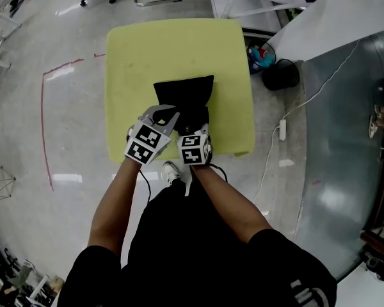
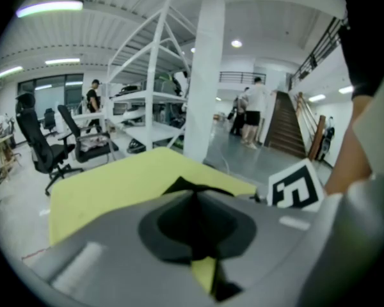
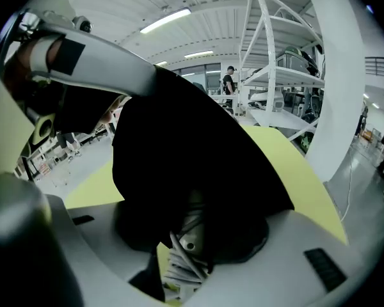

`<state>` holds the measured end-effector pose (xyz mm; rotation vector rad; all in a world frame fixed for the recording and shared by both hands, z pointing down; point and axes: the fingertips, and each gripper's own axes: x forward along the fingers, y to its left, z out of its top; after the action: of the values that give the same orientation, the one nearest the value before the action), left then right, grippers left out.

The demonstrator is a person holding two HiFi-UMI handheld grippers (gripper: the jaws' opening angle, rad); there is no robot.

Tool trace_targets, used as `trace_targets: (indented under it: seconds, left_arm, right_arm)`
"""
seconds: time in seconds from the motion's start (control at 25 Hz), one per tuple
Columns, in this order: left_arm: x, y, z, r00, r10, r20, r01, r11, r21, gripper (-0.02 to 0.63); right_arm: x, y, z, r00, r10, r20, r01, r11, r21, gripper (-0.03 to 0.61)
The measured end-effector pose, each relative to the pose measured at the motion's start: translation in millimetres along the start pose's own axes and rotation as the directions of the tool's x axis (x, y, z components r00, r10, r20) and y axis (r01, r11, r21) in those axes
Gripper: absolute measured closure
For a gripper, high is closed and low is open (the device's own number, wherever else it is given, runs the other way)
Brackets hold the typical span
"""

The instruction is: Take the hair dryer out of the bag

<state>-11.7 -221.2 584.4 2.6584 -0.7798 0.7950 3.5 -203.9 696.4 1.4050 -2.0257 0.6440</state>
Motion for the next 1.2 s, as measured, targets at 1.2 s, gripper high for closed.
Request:
trace_targets:
  seconds: [1.2]
  left_arm:
    - [-12, 18, -24, 0.999, 0.039, -0.014, -0.039, 0.999, -0.015, 0.597]
  right_arm:
    - [41, -7, -24, 0.974, 0.117, -0.193, -0.129, 0.99, -0.05, 0.334]
